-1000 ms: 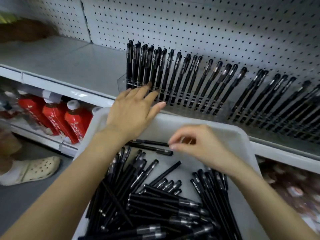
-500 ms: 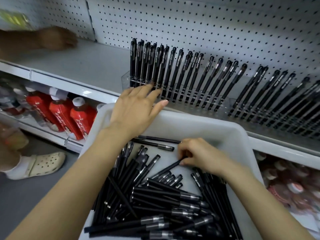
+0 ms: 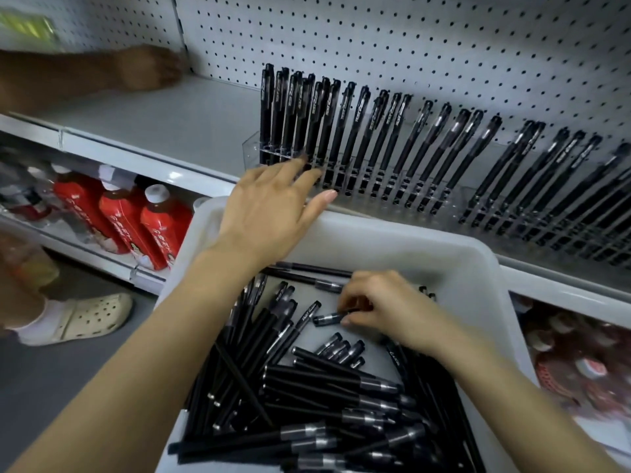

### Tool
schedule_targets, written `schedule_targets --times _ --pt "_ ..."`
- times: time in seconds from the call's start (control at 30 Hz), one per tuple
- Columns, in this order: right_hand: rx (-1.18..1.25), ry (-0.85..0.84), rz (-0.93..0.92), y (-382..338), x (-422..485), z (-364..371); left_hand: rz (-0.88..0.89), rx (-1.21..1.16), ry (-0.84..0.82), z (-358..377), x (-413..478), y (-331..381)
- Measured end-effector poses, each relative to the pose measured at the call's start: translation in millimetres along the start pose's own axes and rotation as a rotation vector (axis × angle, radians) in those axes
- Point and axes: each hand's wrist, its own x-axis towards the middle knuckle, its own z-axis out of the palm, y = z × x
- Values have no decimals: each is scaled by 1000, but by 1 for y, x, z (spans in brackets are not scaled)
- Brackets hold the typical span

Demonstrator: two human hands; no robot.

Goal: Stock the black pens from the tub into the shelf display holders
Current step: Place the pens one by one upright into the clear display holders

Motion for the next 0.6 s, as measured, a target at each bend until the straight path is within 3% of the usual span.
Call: schedule_targets --times 0.3,0.43,0.6 --pt "-16 20 -32 0 -3 -9 0 -15 -5 0 1 -2" --pt "198 220 -4 -3 -18 -35 16 3 5 4 3 -3" --pt "533 670 -181 -19 -13 -82 20 18 19 10 7 -2"
